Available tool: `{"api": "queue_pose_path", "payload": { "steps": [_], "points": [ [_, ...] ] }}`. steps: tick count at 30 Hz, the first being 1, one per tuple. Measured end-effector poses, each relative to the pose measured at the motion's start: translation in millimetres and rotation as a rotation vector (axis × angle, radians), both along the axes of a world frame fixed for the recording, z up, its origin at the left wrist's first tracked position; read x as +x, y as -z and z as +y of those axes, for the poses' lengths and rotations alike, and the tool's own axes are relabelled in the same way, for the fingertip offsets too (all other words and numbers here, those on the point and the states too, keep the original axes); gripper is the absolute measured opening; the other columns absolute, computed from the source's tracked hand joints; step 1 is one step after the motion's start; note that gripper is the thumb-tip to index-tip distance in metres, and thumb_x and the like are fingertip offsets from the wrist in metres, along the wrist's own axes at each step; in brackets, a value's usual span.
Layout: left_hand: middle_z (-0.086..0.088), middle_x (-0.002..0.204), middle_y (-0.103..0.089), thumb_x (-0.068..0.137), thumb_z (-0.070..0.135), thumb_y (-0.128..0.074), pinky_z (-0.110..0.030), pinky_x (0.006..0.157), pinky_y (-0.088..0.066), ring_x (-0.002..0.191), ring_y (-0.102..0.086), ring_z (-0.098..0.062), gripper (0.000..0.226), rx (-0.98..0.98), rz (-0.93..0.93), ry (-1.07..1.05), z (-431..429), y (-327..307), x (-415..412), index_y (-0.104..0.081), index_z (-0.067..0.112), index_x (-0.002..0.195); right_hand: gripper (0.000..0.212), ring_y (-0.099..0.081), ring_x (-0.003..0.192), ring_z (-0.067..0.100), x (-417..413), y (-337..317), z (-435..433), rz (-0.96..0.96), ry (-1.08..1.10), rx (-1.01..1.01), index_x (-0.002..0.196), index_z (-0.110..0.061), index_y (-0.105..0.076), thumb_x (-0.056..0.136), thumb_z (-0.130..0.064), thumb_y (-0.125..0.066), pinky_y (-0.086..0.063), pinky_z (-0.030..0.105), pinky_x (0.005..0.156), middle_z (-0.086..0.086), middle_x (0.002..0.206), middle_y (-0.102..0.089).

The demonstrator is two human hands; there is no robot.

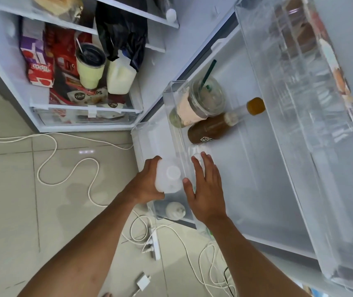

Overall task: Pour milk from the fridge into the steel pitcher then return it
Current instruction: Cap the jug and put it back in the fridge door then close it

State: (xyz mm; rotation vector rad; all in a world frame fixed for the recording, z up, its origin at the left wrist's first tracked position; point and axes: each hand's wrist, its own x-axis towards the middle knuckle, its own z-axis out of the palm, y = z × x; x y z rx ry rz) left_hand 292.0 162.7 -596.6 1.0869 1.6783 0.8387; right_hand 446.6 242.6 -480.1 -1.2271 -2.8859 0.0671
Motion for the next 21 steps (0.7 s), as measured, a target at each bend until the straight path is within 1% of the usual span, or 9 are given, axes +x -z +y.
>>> {"api": "queue_pose_path", "payload": {
  "steps": [3,5,7,8,12,16,18,21],
  "points": [
    [0.004,0.15,-0.02,0.061,0.029,-0.087,-0.044,0.085,-0.055,0.11,-0.059,-0.034,0.115,0.016,0.071,0.066,1.4,4.9,7.2,-0.011,0.03,0.148,0.057,-0.019,0.147,0.02,2.9,1.8,0.5,0.001,0.006,0.007,0.148,-0.018,-0.035,0.097,-0.037,-0.051,-0.026,0.044,0.117,0.005,0.159,-0.024],
    [0.004,0.152,-0.02,0.062,0.03,-0.088,-0.04,0.085,-0.055,0.114,-0.057,-0.032,0.116,0.044,0.099,0.093,6.6,8.2,10.7,-0.012,0.029,0.15,0.057,-0.019,0.147,0.02,2.8,2.4,0.8,0.005,0.001,0.012,0.148,-0.018,-0.035,0.096,-0.037,-0.052,-0.027,0.044,0.117,0.005,0.158,-0.025],
    [0.0,0.153,-0.022,0.064,0.032,-0.089,-0.033,0.084,-0.051,0.119,-0.054,-0.031,0.117,0.065,0.139,0.126,14.5,7.2,14.0,-0.013,0.024,0.152,0.057,-0.02,0.146,0.021,2.8,2.9,2.6,0.013,0.002,0.022,0.147,-0.018,-0.036,0.096,-0.037,-0.052,-0.027,0.044,0.117,0.006,0.158,-0.026],
    [-0.001,0.153,-0.023,0.064,0.032,-0.09,-0.032,0.085,-0.05,0.121,-0.053,-0.03,0.117,0.068,0.152,0.138,17.3,6.7,16.4,-0.013,0.023,0.152,0.057,-0.021,0.146,0.021,3.9,3.5,2.3,0.013,0.001,0.029,0.147,-0.018,-0.036,0.096,-0.037,-0.053,-0.027,0.044,0.117,0.006,0.158,-0.026],
    [-0.003,0.154,-0.023,0.063,0.033,-0.091,-0.034,0.09,-0.053,0.124,-0.052,-0.029,0.121,0.071,0.19,0.169,25.1,4.9,19.4,-0.011,0.023,0.153,0.058,-0.022,0.146,0.021,2.4,3.9,1.8,0.016,0.005,0.042,0.147,-0.02,-0.035,0.095,-0.038,-0.054,-0.025,0.041,0.117,0.005,0.158,-0.026],
    [-0.004,0.156,-0.022,0.065,0.033,-0.09,-0.037,0.095,-0.052,0.126,-0.05,-0.028,0.118,0.087,0.208,0.201,26.2,6.5,25.5,-0.012,0.022,0.153,0.059,-0.022,0.145,0.02,3.8,5.3,1.3,0.021,0.007,0.051,0.147,-0.02,-0.036,0.094,-0.038,-0.056,-0.025,0.041,0.117,0.005,0.158,-0.026],
    [-0.003,0.155,-0.023,0.065,0.033,-0.09,-0.035,0.092,-0.052,0.124,-0.051,-0.028,0.118,0.085,0.211,0.201,25.3,11.8,28.7,-0.013,0.023,0.153,0.059,-0.023,0.145,0.021,4.6,6.1,1.8,0.02,0.01,0.06,0.146,-0.021,-0.035,0.094,-0.038,-0.056,-0.025,0.042,0.117,0.005,0.158,-0.027],
    [-0.002,0.155,-0.024,0.065,0.029,-0.091,-0.026,0.081,-0.048,0.118,-0.055,-0.029,0.118,0.074,0.185,0.172,24.4,23.5,32.0,-0.013,0.021,0.153,0.059,-0.024,0.145,0.022,4.4,6.7,2.5,0.032,0.001,0.055,0.146,-0.021,-0.035,0.093,-0.037,-0.056,-0.028,0.043,0.116,0.006,0.157,-0.027]
  ]
}}
